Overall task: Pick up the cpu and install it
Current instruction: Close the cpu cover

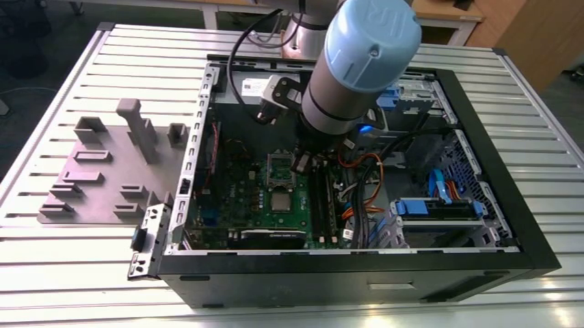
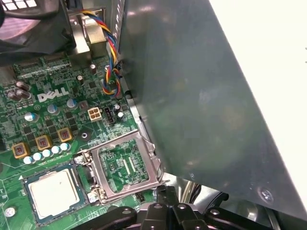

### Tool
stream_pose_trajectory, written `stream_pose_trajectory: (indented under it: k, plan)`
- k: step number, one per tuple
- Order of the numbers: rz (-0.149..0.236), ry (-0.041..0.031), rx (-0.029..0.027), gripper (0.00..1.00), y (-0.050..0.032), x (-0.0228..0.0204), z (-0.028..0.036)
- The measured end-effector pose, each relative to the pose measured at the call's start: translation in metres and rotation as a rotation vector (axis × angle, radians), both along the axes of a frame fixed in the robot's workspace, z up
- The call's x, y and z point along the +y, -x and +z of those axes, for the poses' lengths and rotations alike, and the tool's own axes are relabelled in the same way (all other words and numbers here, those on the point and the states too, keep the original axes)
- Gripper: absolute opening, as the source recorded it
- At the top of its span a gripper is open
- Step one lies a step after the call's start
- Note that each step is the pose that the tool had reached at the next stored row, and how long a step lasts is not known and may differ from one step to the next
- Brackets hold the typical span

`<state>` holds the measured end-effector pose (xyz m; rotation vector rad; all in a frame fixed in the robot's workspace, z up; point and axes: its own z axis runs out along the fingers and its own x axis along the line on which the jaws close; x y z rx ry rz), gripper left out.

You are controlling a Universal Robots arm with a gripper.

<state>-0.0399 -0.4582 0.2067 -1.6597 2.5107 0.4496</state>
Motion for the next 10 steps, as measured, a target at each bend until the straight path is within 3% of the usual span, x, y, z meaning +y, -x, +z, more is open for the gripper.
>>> stream_pose_trajectory:
  k: [10]
  plan:
    - [0.0,0.0121,-0.0001,0.11,0.0008,0.0,0.0072]
